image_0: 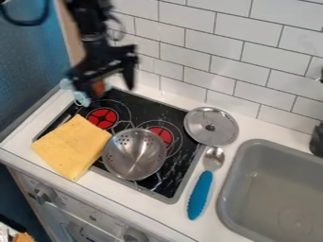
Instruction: Move the yellow cloth to right burner behind the silver pot
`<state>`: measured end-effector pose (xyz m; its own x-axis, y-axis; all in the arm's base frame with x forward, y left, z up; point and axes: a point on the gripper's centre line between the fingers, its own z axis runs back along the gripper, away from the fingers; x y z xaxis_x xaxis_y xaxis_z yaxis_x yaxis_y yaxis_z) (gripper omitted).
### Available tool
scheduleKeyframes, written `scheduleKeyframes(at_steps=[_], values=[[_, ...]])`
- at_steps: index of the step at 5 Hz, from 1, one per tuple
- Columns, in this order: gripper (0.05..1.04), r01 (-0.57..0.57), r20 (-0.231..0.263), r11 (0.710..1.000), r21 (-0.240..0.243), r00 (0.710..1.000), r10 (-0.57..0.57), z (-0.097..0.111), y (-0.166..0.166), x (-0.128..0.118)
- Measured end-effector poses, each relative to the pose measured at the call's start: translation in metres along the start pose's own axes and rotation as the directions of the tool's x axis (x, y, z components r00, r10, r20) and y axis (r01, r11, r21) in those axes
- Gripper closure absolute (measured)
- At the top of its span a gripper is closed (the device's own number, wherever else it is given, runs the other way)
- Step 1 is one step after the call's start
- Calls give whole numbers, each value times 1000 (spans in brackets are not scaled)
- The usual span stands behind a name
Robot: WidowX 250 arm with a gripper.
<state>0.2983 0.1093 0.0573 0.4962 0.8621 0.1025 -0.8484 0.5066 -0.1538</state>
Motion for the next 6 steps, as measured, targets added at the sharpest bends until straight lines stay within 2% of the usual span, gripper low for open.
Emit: scheduleKeyframes(at_steps=[1, 2, 3, 4, 6], values=[[87, -77, -13, 997, 9, 997, 77, -9, 31, 20], [88, -103, -53, 995, 16, 993, 103, -25, 51, 30], [88, -129, -83, 990, 56, 988, 133, -46, 72, 34], [88, -124, -95, 985, 120, 986, 136, -66, 85, 33], [88, -39, -70, 987, 156, 996, 51, -94, 78, 27]])
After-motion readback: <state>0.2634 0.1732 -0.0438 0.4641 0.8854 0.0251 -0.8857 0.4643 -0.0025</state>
